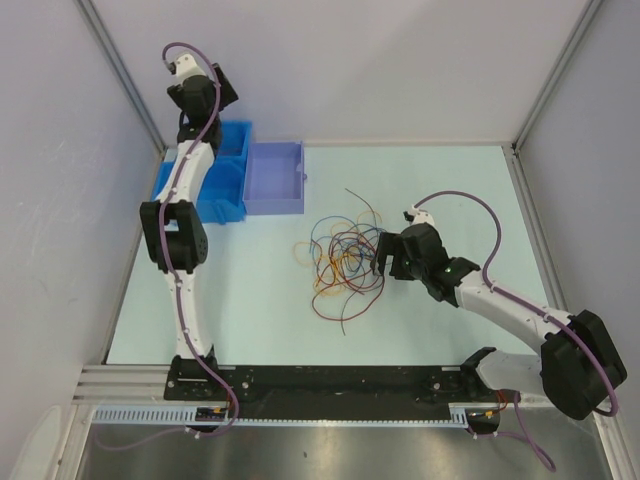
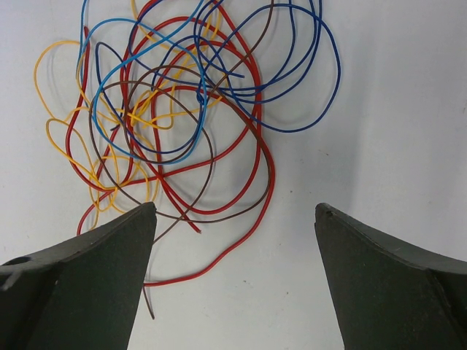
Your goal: Untangle the cables
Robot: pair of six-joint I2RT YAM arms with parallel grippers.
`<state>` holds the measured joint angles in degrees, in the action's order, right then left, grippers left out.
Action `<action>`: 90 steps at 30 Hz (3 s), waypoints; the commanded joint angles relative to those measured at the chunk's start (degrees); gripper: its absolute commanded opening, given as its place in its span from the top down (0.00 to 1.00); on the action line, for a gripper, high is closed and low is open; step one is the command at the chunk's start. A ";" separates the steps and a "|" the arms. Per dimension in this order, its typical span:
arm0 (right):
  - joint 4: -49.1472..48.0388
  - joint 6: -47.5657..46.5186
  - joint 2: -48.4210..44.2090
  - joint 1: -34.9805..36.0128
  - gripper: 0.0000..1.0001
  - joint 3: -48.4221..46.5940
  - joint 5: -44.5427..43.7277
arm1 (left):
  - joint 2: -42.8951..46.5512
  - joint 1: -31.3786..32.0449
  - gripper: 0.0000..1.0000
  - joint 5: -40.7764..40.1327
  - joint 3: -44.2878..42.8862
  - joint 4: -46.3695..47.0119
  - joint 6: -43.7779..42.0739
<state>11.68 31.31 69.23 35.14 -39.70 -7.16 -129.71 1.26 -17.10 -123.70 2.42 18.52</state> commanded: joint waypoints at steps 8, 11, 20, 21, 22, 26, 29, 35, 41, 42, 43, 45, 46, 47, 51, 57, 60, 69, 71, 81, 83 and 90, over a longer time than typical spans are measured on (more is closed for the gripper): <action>-1.40 0.42 -0.59 1.51 0.06 -0.02 -1.10 | 8.76 -0.03 0.00 3.48 1.88 -4.06 2.04; -1.92 0.59 -0.68 1.60 0.06 -0.02 -1.37 | 13.31 0.68 0.02 3.04 5.91 -10.49 5.55; -1.67 0.24 -2.96 1.69 0.06 -0.02 -1.28 | 31.87 8.84 0.06 3.57 33.68 -13.13 6.44; -1.40 0.24 -3.57 1.69 0.06 -0.11 -1.45 | 34.06 11.20 0.07 3.31 36.57 -14.18 5.57; -0.96 0.16 -3.75 1.78 0.06 -0.11 -1.63 | 35.13 12.44 0.07 2.96 37.90 -14.98 5.38; 0.09 0.86 -4.98 1.78 0.06 -0.02 -2.60 | 39.00 17.28 0.10 2.95 44.06 -18.58 4.85; 1.06 1.38 -5.60 1.95 0.06 -0.02 -3.12 | 41.72 18.25 0.15 7.42 49.33 -19.82 6.87; 2.82 1.74 -6.74 2.31 0.06 -0.02 -4.70 | 46.99 23.70 0.16 10.86 60.32 -18.68 8.81; 4.75 2.97 -7.10 2.92 0.06 0.06 -5.58 | 54.02 28.71 0.18 12.88 71.39 -15.87 11.18; 4.93 2.97 -7.01 2.92 0.06 0.06 -5.85 | 54.65 30.02 0.18 12.97 73.41 -15.86 11.18; 5.54 2.97 -6.83 3.18 0.06 0.06 -6.46 | 55.52 30.64 0.18 12.45 74.30 -16.12 11.44; 5.89 2.79 -6.65 3.19 0.06 0.06 -6.73 | 57.71 32.65 0.19 13.06 76.66 -16.48 11.89; 6.24 2.53 -6.74 3.19 0.06 0.33 -6.73 | 58.51 33.28 0.20 12.36 77.37 -17.09 12.06; 6.42 2.35 -6.92 3.19 0.06 0.42 -6.73 | 59.13 33.89 0.20 12.44 78.16 -17.01 12.58; 5.56 2.09 -9.46 3.10 0.06 2.34 -4.10 | 62.21 37.23 0.22 14.72 83.87 -15.08 14.52; 5.46 2.79 -8.77 3.19 0.07 4.55 -1.45 | 62.92 42.24 0.25 14.73 89.42 -12.27 18.04; 5.11 4.71 -8.41 3.19 0.07 5.33 -2.94 | 60.98 43.74 0.28 14.90 90.83 -10.68 19.18; 4.22 7.98 -11.22 3.19 0.07 8.59 -3.82 | 56.15 46.64 0.35 15.08 90.74 -7.08 20.32; 4.66 7.89 -11.75 3.19 0.07 8.68 -4.26 | 54.75 46.73 0.39 15.17 90.04 -6.81 20.41; 5.81 6.92 -13.60 2.66 0.07 8.59 -5.94 | 48.15 47.79 0.71 15.52 89.25 -3.91 21.55; 5.81 6.84 -13.51 2.48 0.07 8.68 -5.94 | 47.97 47.79 0.89 15.17 88.90 -3.65 21.64; 5.72 6.40 -14.74 1.78 0.07 8.59 -6.11 | 55.52 47.87 1.00 10.09 78.19 -17.93 17.17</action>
<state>17.74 37.87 56.25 37.60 -30.96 -11.40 -80.86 48.75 -3.11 -36.34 -7.27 38.92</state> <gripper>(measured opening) 0.932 0.012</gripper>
